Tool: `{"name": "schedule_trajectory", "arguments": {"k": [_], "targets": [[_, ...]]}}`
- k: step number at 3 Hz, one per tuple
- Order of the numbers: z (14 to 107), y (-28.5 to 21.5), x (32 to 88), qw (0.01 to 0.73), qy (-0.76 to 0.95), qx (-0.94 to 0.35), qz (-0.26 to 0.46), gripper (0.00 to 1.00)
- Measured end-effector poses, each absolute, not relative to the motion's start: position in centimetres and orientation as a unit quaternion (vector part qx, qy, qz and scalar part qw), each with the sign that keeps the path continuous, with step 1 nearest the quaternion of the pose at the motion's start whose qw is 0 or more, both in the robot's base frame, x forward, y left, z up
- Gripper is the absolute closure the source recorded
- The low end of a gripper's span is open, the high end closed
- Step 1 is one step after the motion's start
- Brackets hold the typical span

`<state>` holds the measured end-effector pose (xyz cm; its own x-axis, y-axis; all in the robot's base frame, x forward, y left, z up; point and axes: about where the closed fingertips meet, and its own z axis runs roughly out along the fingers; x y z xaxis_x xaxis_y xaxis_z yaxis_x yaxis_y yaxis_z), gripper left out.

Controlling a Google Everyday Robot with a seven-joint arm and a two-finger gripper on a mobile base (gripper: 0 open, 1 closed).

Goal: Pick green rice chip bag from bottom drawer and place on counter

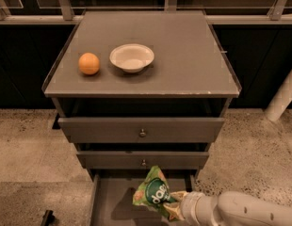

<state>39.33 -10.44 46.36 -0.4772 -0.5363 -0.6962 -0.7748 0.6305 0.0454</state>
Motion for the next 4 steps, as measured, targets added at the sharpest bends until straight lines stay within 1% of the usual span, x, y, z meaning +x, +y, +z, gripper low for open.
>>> {"name": "schedule_trajectory", "arguments": {"k": [2,3,4], "targets": [[61.0,-12.0,40.7,0.381,0.800,-0.450,0.115,1.00],[64.3,-12.3,41.0,0.393,0.789,-0.464,0.082,1.00],[64.3,-12.3,41.0,0.393,0.789,-0.464,0.082,1.00]]}}
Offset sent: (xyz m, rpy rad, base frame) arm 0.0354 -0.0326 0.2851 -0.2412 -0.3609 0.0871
